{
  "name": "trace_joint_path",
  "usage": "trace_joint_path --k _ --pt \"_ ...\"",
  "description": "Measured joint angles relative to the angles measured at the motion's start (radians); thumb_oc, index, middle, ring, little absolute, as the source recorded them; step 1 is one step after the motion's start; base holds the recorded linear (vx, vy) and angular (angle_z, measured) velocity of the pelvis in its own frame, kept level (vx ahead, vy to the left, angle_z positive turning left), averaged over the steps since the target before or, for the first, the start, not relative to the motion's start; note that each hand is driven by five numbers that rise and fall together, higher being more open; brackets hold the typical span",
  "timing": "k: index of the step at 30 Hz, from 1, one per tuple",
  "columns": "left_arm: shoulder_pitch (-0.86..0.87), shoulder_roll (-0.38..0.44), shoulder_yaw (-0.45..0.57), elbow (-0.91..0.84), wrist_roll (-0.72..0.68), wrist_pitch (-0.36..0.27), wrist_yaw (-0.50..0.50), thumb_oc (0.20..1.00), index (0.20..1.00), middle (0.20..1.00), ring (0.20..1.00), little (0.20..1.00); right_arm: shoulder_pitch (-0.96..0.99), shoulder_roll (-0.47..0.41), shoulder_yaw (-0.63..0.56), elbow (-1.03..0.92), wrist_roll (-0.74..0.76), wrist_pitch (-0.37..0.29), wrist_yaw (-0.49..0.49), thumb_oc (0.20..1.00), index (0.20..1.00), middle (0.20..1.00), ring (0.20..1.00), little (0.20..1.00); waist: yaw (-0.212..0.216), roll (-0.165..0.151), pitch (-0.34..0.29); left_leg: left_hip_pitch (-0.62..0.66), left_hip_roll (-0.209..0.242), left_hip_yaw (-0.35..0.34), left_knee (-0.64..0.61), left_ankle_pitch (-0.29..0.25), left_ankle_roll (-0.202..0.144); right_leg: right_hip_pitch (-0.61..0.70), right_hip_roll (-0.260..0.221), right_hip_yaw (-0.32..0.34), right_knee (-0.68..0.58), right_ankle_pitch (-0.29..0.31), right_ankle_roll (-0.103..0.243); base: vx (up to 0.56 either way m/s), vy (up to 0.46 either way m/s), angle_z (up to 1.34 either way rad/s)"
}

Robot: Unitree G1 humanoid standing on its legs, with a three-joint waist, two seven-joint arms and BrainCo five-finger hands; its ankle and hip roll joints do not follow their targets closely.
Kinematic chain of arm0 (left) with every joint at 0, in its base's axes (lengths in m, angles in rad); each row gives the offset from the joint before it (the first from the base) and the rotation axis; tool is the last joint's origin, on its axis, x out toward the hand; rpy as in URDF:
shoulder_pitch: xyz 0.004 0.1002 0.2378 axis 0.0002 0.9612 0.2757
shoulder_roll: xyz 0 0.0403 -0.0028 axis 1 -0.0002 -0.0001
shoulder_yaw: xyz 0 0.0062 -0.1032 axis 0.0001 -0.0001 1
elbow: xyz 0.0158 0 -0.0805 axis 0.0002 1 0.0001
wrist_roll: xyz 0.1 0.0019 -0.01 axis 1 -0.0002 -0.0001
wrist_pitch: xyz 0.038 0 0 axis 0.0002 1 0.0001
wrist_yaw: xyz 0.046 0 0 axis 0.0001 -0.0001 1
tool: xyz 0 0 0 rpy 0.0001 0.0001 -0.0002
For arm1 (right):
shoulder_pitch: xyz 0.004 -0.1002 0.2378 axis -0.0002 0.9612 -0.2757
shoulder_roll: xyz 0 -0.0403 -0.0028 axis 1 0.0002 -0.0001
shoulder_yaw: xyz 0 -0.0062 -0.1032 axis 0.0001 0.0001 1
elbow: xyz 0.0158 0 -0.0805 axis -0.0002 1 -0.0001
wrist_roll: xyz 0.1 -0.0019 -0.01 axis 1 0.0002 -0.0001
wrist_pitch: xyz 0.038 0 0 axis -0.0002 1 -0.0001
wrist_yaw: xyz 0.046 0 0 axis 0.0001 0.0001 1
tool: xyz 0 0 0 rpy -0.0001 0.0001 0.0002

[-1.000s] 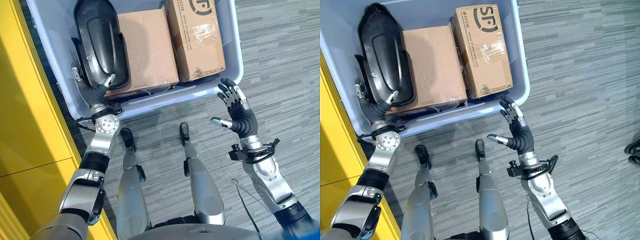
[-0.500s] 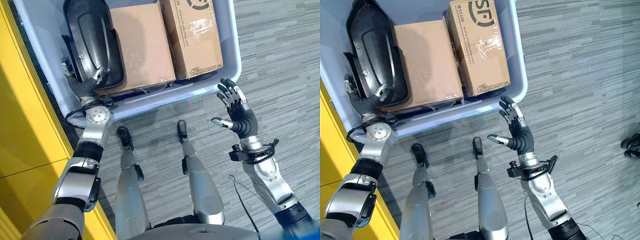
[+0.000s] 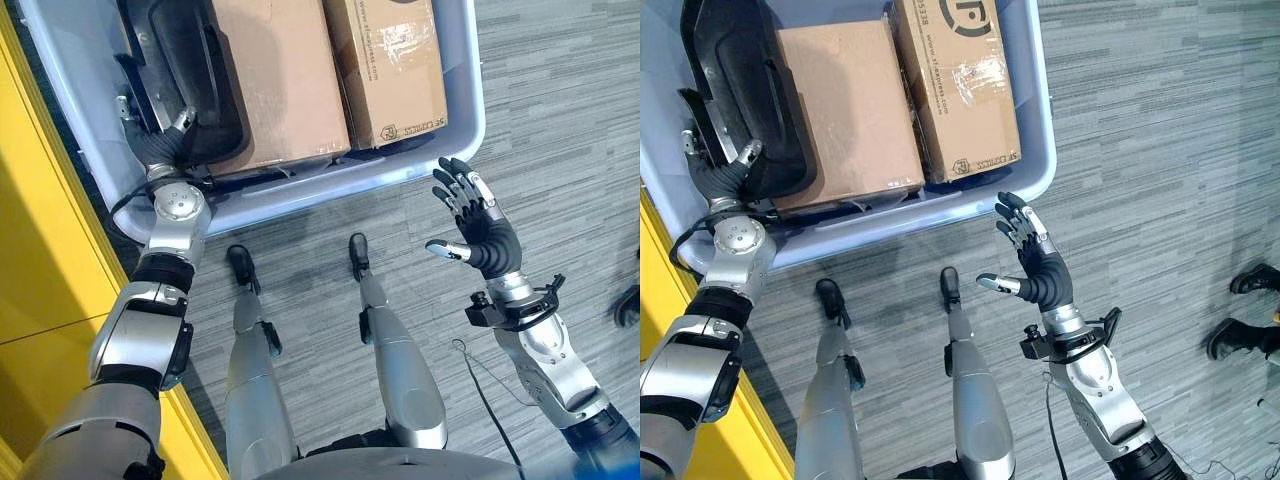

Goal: Move parts from the plastic box to the shelf.

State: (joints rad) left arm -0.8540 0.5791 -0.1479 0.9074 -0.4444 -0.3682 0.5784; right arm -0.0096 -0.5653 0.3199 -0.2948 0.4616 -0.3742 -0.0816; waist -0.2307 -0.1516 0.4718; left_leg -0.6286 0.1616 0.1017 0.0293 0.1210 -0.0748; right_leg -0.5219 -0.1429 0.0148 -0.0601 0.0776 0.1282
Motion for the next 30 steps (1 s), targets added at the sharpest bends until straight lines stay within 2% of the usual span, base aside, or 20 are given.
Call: trace_joint_path --k 3,12,18,20,21,23,26,27,28,30 --pt "-0.017 0.002 0.0 0.008 -0.017 0.0 -0.015 0.2 0.2 0.2 0.2 0.2 0.015 0.001 -0.001 -0.001 0.006 0.0 0.004 1.0 1.0 1.0 1.0 1.0 -0.001 -0.013 -0.009 -0.021 0.0 -0.001 0.021 -0.005 -0.004 -0.02 0.0 0.001 0.009 0.004 0.002 -0.01 0.027 -0.04" --pt "-0.016 -0.001 0.002 0.019 -0.088 0.013 -0.081 0.2 0.2 0.2 0.2 0.2 0.022 0.004 -0.003 -0.002 0.007 0.001 0.022 1.0 1.0 1.0 1.0 1.0 0.006 -0.02 -0.028 -0.019 -0.008 0.001 0.029 -0.005 -0.004 -0.024 -0.003 0.009 0.021 0.013 0.009 0.0 0.018 -0.01" --pt "0.114 -0.029 0.0 0.026 -0.093 0.054 -0.137 0.2 0.2 0.2 0.2 0.2 0.014 0.005 0.002 0.003 0.006 0.011 0.031 1.0 1.0 1.0 1.0 1.0 0.025 -0.009 -0.057 0.092 -0.01 0.016 0.001 -0.004 -0.002 0.064 -0.013 0.025 0.008 0.012 0.009 0.02 0.012 -0.08" --pt "0.172 -0.053 -0.002 0.0 -0.092 0.063 -0.148 0.2 0.2 0.2 0.2 0.2 0.007 0.007 0.001 0.005 0.006 0.019 0.03 1.0 1.0 1.0 1.0 1.0 0.037 0.009 -0.062 0.124 -0.02 0.019 -0.007 -0.004 -0.002 0.096 -0.02 0.025 -0.001 0.012 0.009 0.05 0.038 -0.01" --pt "0.257 -0.08 -0.001 -0.073 -0.09 0.073 -0.161 0.2 0.2 0.2 0.2 0.2 0.006 0.017 -0.007 0.01 0.005 0.024 0.029 1.0 1.0 1.0 1.0 1.0 0.047 0.027 -0.067 0.179 -0.025 0.028 -0.03 0.0 0.002 0.142 -0.029 0.027 -0.011 0.011 0.011 0.07 0.034 0.01" --pt "0.373 -0.141 -0.011 -0.165 -0.084 0.073 -0.181 0.2 0.2 0.2 0.2 0.2 0.034 0.017 -0.028 0.025 0.003 0.025 0.03 1.0 1.0 1.0 1.0 1.0 0.073 0.085 -0.119 0.213 -0.039 0.026 -0.068 0.001 0.002 0.171 -0.042 0.022 -0.031 0.007 0.017 0.08 0.021 0.06" --pt "0.577 -0.136 0.015 -0.404 -0.043 0.067 -0.175 0.2 0.2 0.2 0.2 0.2 0.048 0.026 -0.074 0.063 -0.011 0.038 0.028 1.0 1.0 1.0 1.0 1.0 0.111 0.147 -0.141 0.32 -0.053 0.028 -0.111 0.007 0.006 0.26 -0.055 0.013 -0.031 -0.011 0.029 0.08 0.006 0.1" --pt "0.615 -0.135 0.023 -0.437 -0.033 0.044 -0.174 0.2 0.2 0.2 0.2 0.2 0.056 0.026 -0.082 0.073 -0.014 0.039 0.028 1.0 1.0 1.0 1.0 1.0 0.12 0.165 -0.157 0.331 -0.055 0.024 -0.119 0.007 0.006 0.275 -0.058 0.002 -0.032 -0.017 0.03 0.09 0.0 0.2" --pt "0.655 -0.133 0.067 -0.493 -0.03 0.037 -0.168 0.2 0.2 0.2 0.2 0.2 0.044 0.033 -0.085 0.079 -0.014 0.049 0.03 1.0 1.0 1.0 1.0 1.0 0.138 0.185 -0.168 0.345 -0.06 0.02 -0.12 0.007 0.006 0.292 -0.063 -0.004 -0.032 -0.019 0.031 0.16 -0.014 0.22" --pt "0.716 -0.132 0.146 -0.589 0.008 0.034 -0.156 0.2 0.2 0.2 0.2 0.2 0.045 0.046 -0.1 0.087 -0.014 0.056 0.04 1.0 1.0 1.0 1.0 1.0 0.144 0.193 -0.198 0.384 -0.066 0.008 -0.122 0.003 0.008 0.34 -0.068 -0.015 -0.032 -0.028 0.035 0.13 -0.028 0.19"
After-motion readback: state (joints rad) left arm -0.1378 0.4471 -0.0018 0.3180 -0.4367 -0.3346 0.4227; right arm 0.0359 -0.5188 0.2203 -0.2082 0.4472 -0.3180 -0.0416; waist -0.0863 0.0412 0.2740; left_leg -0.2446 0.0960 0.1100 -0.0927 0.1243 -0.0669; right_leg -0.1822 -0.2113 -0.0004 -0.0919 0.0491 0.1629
